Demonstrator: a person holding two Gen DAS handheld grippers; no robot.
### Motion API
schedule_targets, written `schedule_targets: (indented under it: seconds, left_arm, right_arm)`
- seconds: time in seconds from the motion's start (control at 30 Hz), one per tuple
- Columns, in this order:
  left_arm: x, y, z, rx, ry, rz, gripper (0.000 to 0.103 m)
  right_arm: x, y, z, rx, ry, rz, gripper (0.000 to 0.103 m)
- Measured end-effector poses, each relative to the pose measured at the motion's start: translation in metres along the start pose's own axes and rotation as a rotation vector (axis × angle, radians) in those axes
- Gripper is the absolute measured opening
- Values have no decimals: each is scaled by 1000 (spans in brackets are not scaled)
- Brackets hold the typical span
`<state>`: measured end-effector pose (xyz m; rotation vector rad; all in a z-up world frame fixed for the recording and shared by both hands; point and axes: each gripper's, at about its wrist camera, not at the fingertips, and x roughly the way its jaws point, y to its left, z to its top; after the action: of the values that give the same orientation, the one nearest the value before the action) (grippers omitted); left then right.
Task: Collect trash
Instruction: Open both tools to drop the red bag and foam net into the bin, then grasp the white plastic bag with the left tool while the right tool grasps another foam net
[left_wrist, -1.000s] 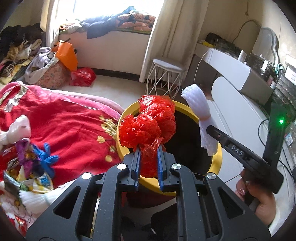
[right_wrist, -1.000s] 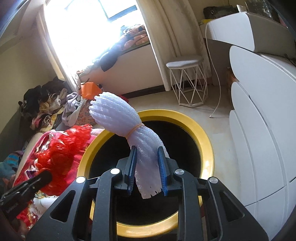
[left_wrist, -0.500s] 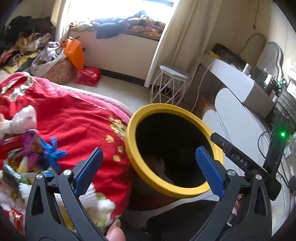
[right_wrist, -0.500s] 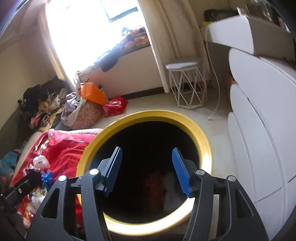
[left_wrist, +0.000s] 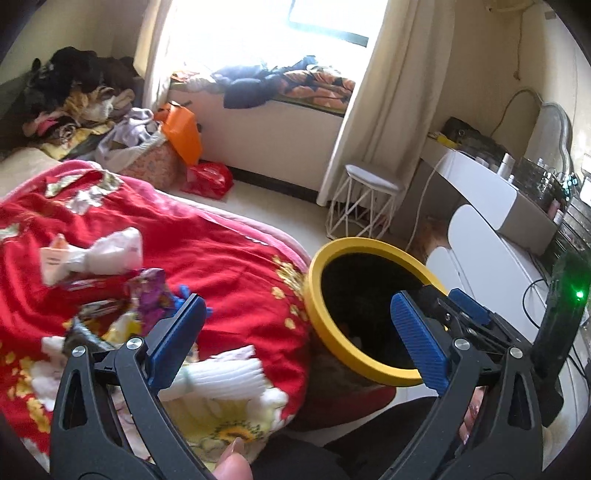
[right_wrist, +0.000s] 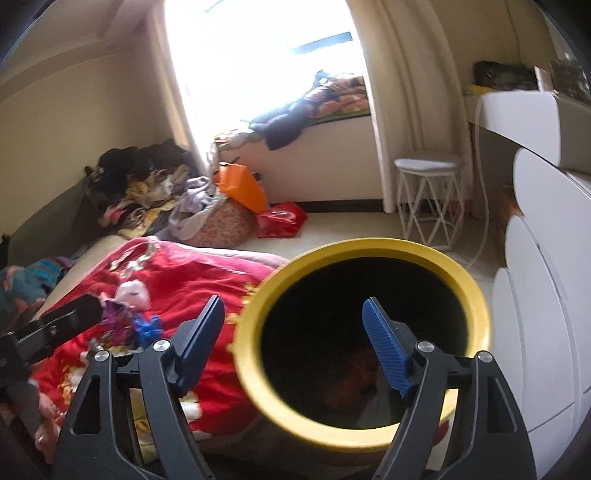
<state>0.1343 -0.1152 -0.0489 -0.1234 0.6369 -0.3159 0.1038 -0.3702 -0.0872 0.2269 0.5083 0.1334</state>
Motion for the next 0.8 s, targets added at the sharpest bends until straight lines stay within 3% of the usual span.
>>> schedule_targets:
  seconds: [0.8]
  left_arm:
    - [-56, 88, 4, -122, -135, 178, 92]
  right_arm:
    - [-6, 106, -25, -280, 30, 187, 83]
